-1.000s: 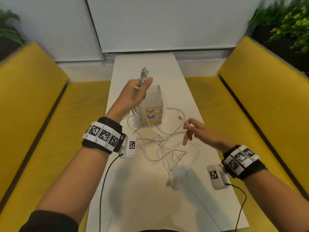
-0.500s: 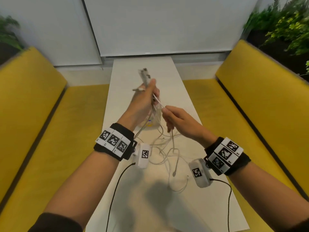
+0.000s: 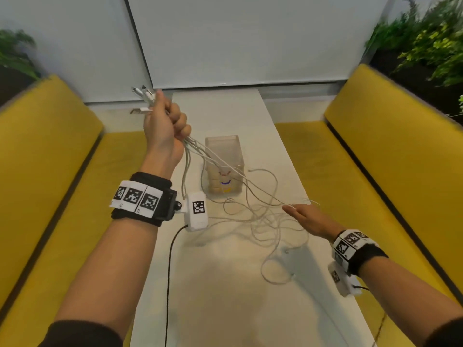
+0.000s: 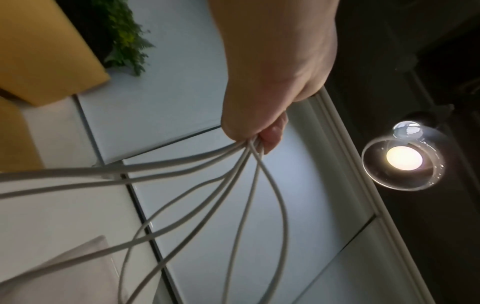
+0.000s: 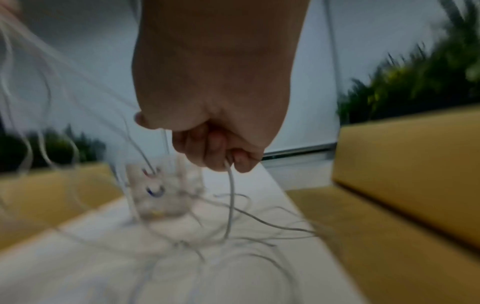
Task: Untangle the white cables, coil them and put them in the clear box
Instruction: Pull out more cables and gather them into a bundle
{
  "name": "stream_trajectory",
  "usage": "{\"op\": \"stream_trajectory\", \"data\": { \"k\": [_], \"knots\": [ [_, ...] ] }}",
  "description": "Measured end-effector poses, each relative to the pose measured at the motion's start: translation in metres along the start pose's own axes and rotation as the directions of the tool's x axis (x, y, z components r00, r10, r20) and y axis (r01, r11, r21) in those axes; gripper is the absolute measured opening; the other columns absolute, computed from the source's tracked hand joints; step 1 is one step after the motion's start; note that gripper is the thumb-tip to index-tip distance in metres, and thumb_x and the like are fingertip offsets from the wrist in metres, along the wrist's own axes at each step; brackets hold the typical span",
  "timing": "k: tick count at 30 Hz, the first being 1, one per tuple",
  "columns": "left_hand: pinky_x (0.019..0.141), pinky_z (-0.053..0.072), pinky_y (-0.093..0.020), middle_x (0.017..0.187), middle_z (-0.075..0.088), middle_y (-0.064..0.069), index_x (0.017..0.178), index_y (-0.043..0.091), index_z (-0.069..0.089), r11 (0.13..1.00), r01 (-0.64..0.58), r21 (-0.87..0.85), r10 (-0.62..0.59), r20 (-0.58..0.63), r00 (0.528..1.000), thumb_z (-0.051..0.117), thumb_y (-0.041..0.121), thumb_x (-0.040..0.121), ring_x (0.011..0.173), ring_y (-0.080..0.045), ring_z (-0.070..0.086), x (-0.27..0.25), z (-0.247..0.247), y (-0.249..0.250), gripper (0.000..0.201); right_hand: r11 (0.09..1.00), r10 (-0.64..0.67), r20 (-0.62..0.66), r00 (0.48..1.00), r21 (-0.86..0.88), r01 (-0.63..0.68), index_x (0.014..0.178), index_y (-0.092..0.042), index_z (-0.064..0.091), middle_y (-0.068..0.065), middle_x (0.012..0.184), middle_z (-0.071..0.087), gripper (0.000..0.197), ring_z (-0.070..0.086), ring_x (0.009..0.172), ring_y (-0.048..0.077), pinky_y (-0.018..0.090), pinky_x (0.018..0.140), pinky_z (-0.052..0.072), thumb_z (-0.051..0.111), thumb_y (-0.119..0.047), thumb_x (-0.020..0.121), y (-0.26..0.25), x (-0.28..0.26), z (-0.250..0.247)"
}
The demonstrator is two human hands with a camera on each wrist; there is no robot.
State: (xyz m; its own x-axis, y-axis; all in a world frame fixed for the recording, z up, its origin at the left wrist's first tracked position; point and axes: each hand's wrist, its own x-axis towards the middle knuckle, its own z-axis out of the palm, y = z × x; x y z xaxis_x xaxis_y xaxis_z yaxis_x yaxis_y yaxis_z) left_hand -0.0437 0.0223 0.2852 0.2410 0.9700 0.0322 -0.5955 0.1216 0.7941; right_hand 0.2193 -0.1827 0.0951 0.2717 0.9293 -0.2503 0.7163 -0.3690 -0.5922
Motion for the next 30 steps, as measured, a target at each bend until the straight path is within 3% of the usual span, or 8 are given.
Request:
{"op": "stream_trajectory", "data": {
  "k": [4,9,13,17,20,25,27,30],
  "knots": [
    [0.046,0.012,-0.026,0.057,0.024,0.005,0.067,0.023,0.038,0.999,-0.037,-0.014,0.036,-0.065,0.997,0.04,0.036,0.107,0.05,-0.01,0.014,0.004,-0.009,0.004,0.042,0.979,0.138,-0.056,0.989,-0.144,-0.144,0.081,-0.011,0.049,0.003,0.071,0.055,0.07,0.054,0.069,0.025,0.037,0.064,0.039,0.026,-0.078,0.083,0.036,0.003,-0.004],
    [0.046,0.012,-0.026,0.056,0.024,0.005,0.066,0.023,0.038,0.997,-0.067,-0.048,0.063,-0.082,0.995,0.037,0.038,0.108,0.05,-0.011,0.013,0.006,-0.016,0.004,0.044,0.845,0.324,-0.076,0.943,-0.426,-0.324,0.139,-0.019,0.039,0.003,0.126,0.063,0.055,0.059,0.115,0.03,0.049,0.097,0.037,0.036,-0.057,0.099,0.07,0.003,-0.01],
    [0.047,0.013,-0.027,0.058,0.022,0.003,0.066,0.023,0.038,0.993,-0.121,-0.017,0.118,-0.104,0.987,0.036,0.039,0.108,0.059,-0.016,0.009,0.007,-0.021,0.015,0.045,0.755,0.472,-0.045,0.881,-0.496,-0.429,0.125,-0.018,0.046,0.003,0.112,0.065,0.044,0.06,0.108,0.028,0.05,0.1,0.029,0.025,-0.048,0.102,0.092,-0.007,-0.015],
    [0.046,0.013,-0.026,0.058,0.023,0.004,0.065,0.023,0.039,0.994,-0.107,-0.005,0.106,-0.076,0.991,0.037,0.04,0.107,0.055,-0.013,0.011,0.006,-0.022,0.017,0.046,0.615,0.572,-0.143,0.808,-0.576,-0.538,0.135,-0.024,0.043,0.005,0.13,0.062,0.042,0.054,0.124,0.03,0.057,0.107,0.026,0.026,-0.043,0.101,0.097,-0.013,-0.017],
    [0.046,0.012,-0.026,0.058,0.023,0.003,0.069,0.022,0.04,0.997,-0.048,0.055,0.046,0.046,0.998,0.038,0.038,0.107,0.049,-0.01,0.015,0.001,-0.015,-0.001,0.042,0.716,0.501,-0.12,0.857,-0.498,-0.488,0.136,-0.016,0.043,0.013,0.131,0.058,0.047,0.054,0.12,0.034,0.048,0.097,0.044,0.043,-0.043,0.098,0.081,-0.008,-0.016],
    [0.048,0.022,-0.025,0.057,0.034,0.003,0.075,0.017,0.042,0.976,0.125,0.178,-0.164,0.226,0.96,0.043,0.024,0.107,0.05,-0.01,0.027,-0.008,0.003,-0.053,0.033,0.951,0.133,0.066,0.989,-0.288,-0.108,0.157,-0.011,-0.005,0.012,0.165,0.008,0.121,0.015,0.151,0.03,0.043,0.121,0.022,0.079,-0.042,0.076,0.017,0.02,-0.017],
    [0.05,0.028,-0.023,0.058,0.045,0.001,0.076,0.015,0.045,0.957,0.179,0.226,-0.237,0.262,0.935,0.042,0.021,0.108,0.05,-0.01,0.033,-0.016,0.012,-0.07,0.032,0.99,-0.132,0.015,0.991,-0.055,0.132,0.158,-0.017,0.004,0.008,0.163,0.02,0.117,0.023,0.149,0.023,0.038,0.12,0.025,0.082,-0.04,0.074,-0.025,0.026,-0.018],
    [0.053,0.036,-0.025,0.059,0.054,-0.006,0.074,0.013,0.044,0.948,0.211,0.239,-0.282,0.322,0.904,0.038,0.026,0.109,0.051,-0.015,0.041,-0.031,0.026,-0.087,0.038,0.891,-0.338,0.009,0.941,0.326,0.317,0.142,-0.016,0.043,0.008,0.135,0.061,0.069,0.057,0.127,0.019,0.04,0.11,0.042,0.076,-0.029,0.082,-0.092,0.023,-0.011]
  ]
}}
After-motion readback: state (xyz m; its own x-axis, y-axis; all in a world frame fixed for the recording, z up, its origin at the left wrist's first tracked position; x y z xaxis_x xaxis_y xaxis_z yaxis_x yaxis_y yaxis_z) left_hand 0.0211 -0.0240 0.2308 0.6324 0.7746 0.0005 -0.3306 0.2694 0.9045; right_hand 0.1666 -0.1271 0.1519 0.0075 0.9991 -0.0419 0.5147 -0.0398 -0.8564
